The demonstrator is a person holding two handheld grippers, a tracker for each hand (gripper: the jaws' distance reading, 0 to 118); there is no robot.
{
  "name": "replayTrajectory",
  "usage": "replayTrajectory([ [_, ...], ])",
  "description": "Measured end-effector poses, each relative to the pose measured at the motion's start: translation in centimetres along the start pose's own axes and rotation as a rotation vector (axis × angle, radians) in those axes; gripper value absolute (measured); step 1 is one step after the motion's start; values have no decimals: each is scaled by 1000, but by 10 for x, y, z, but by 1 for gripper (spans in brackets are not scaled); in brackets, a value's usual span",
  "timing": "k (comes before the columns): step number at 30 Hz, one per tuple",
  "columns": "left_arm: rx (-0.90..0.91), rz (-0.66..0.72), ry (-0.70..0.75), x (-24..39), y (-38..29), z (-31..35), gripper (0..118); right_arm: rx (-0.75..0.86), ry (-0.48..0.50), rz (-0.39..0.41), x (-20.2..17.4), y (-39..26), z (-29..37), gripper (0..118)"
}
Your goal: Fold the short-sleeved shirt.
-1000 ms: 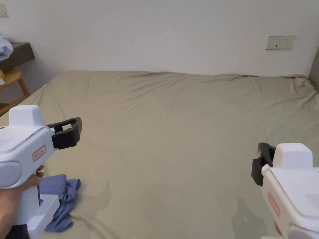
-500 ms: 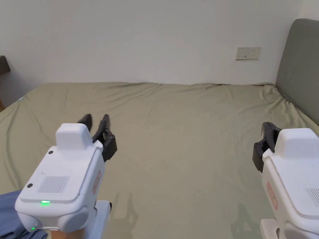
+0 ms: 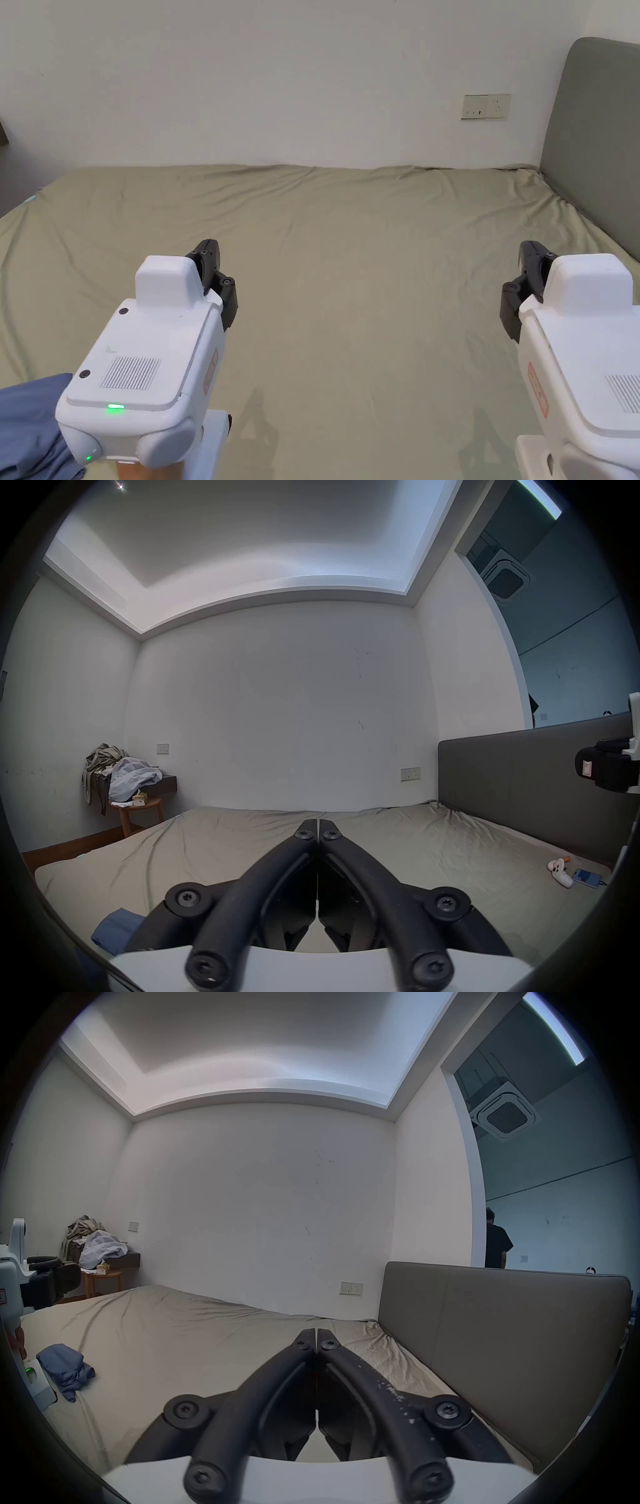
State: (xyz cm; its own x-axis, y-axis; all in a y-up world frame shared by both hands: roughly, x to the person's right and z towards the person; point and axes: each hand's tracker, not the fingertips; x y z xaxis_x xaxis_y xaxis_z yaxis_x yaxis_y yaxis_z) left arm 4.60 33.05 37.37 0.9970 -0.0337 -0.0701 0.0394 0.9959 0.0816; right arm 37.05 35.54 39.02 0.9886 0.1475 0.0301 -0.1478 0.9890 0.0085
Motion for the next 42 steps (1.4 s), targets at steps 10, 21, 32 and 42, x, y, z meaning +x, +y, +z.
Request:
replayTrajectory([
  [10,-3,10,-4,-2,0,-1,0,7,-2,14,-1,2,2,2],
  [21,-4,18,-13,-3,1,1,0,11,-2,17,-1,4,3,2],
  [32,-12,20,-26,-2,1,1,0,12,-4,26,-2,4,5,2],
  [42,-15,18,-29,-2,0,1,0,11,-7,28,-2,5,5,2],
])
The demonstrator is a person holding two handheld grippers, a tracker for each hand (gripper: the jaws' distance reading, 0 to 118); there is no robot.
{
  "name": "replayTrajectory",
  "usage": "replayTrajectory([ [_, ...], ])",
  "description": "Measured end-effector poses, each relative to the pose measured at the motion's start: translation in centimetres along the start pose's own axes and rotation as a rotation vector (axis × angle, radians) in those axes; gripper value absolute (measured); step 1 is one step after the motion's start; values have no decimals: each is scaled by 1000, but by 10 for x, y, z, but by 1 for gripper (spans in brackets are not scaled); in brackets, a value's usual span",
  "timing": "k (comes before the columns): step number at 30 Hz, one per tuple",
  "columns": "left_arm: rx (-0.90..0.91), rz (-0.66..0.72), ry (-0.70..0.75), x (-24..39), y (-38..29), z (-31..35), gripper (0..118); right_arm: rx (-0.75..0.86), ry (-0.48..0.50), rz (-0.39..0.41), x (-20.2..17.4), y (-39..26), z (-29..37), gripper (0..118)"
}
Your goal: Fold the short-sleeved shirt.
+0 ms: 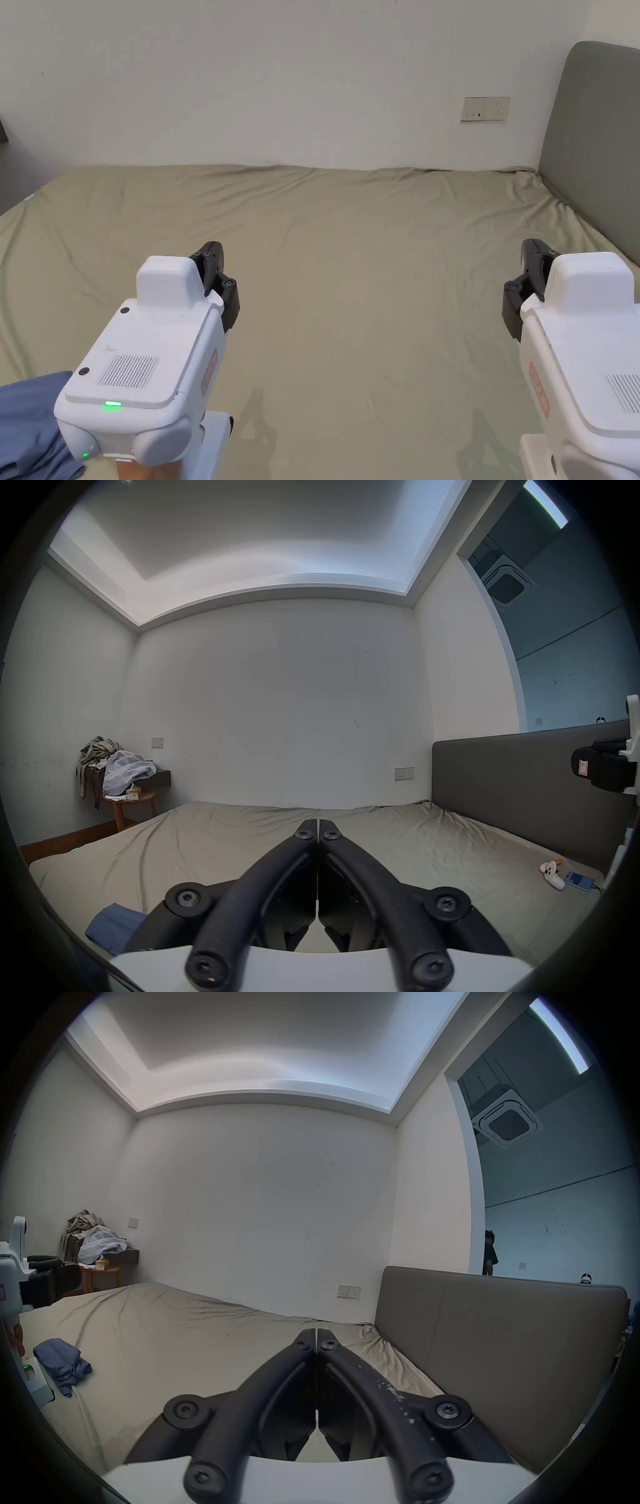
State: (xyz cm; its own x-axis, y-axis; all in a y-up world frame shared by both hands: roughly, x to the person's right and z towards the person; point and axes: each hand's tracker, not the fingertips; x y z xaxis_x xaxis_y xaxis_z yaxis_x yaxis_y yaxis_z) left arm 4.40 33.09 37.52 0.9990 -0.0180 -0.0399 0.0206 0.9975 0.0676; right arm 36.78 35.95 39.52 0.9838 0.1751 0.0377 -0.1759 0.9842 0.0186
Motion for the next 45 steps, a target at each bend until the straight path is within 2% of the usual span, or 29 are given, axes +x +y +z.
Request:
replayTrajectory([
  [15,9,11,0,0,-1,2,1,-9,-6,3,-1,-1,0,2],
  [16,12,14,0,0,-1,2,6,-13,-5,1,-1,-1,0,9],
  [17,15,17,-2,0,-1,2,15,-15,-3,-4,-1,-1,0,21],
  [18,14,20,-3,0,0,2,28,-15,-6,-7,-1,-2,0,39],
  [19,9,25,-10,-1,0,2,55,-21,-2,-9,-1,-2,-1,61],
  [21,-12,26,-11,-1,1,-1,102,-30,11,-17,-1,-2,-3,90],
  [22,-13,26,-16,-1,0,-2,118,-33,7,-21,-2,-2,-4,111],
  [23,-11,24,-14,0,-1,-1,118,-33,2,-22,-3,-2,-4,118],
  [25,6,21,-11,0,-1,0,118,-24,-19,-10,-4,-1,-3,118],
  [45,9,29,0,0,-1,1,118,-35,3,-23,-1,4,-2,118],
])
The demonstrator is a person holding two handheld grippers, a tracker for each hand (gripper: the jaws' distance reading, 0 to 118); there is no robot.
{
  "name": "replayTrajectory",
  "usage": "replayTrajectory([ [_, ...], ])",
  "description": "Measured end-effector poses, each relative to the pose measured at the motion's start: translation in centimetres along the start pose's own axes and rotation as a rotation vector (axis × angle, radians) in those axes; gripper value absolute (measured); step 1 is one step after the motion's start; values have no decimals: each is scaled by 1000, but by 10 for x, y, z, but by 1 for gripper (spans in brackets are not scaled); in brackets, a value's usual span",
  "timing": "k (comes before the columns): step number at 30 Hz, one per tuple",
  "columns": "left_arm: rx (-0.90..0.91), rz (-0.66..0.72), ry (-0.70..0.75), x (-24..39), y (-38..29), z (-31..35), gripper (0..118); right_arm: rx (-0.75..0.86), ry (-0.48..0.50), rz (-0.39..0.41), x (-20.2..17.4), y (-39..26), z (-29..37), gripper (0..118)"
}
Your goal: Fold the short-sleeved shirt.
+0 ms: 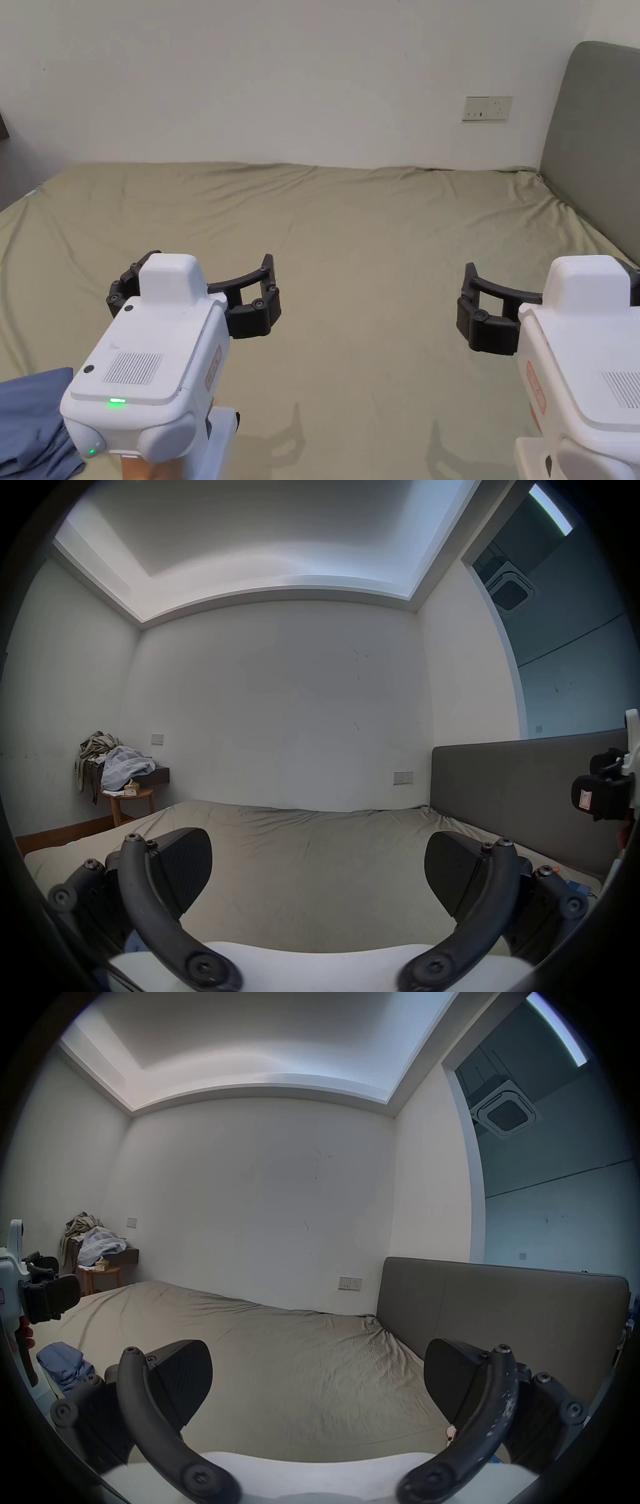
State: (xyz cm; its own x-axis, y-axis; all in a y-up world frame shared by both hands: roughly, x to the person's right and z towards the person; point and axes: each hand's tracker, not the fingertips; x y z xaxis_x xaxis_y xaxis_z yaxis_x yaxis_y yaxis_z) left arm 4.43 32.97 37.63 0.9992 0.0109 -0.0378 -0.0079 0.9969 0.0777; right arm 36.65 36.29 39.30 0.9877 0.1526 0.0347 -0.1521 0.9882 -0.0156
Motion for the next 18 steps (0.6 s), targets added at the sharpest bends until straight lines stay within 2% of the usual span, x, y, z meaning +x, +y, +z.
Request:
replayTrajectory([
  [18,-1,-4,0,-1,0,2,118,-1,-1,4,4,-4,0,118],
])
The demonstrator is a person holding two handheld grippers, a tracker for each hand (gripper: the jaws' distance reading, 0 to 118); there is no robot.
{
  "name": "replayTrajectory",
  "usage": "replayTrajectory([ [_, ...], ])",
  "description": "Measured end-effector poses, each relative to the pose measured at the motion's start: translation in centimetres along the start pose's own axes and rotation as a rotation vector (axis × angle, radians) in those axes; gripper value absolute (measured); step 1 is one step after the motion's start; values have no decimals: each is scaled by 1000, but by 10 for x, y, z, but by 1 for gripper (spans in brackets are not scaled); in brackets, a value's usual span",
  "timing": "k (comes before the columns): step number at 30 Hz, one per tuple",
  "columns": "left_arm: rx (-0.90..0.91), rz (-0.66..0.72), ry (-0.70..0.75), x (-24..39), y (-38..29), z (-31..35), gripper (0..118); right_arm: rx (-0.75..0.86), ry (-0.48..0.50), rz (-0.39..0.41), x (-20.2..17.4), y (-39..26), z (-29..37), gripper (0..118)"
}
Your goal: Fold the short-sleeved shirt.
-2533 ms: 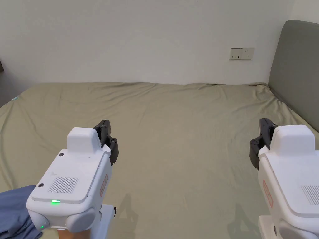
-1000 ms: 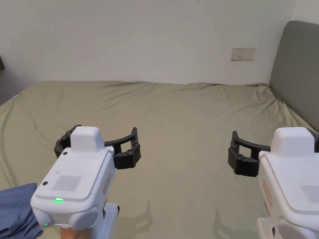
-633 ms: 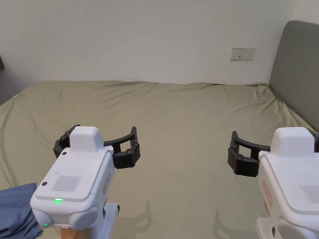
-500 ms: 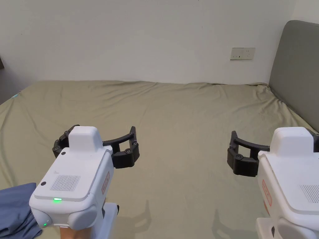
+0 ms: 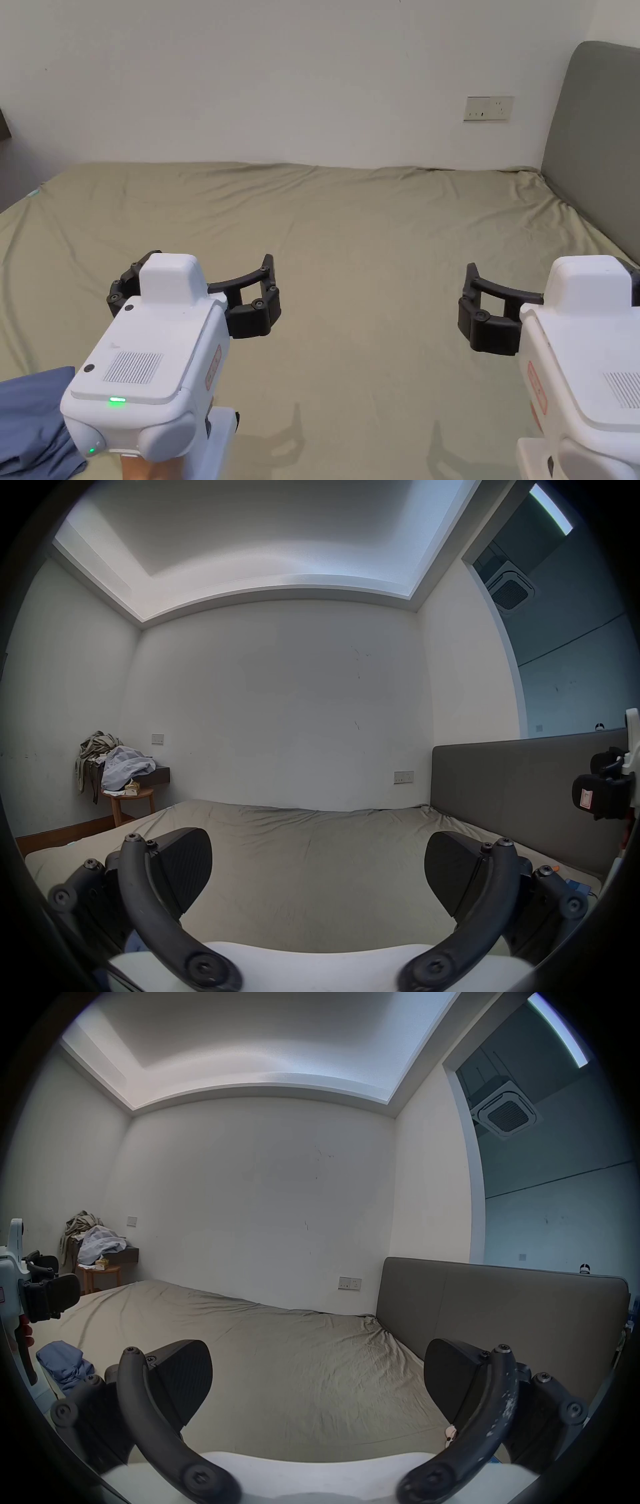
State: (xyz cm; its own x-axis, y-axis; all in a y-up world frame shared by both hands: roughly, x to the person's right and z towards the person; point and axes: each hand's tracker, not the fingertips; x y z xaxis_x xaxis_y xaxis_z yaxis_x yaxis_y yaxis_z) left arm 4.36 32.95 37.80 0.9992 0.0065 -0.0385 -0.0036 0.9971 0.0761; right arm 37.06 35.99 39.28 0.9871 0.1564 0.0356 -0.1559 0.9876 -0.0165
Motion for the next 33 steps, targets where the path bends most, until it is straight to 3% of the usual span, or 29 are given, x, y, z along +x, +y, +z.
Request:
replayTrajectory([
  [27,-6,-6,-6,-1,-1,0,118,-13,0,5,-5,-3,0,118],
  [30,-5,-7,-7,-2,0,1,118,-58,-27,-20,-6,-1,-3,118],
  [33,-3,2,-6,-3,1,1,118,-190,-51,-129,-4,4,-8,118],
])
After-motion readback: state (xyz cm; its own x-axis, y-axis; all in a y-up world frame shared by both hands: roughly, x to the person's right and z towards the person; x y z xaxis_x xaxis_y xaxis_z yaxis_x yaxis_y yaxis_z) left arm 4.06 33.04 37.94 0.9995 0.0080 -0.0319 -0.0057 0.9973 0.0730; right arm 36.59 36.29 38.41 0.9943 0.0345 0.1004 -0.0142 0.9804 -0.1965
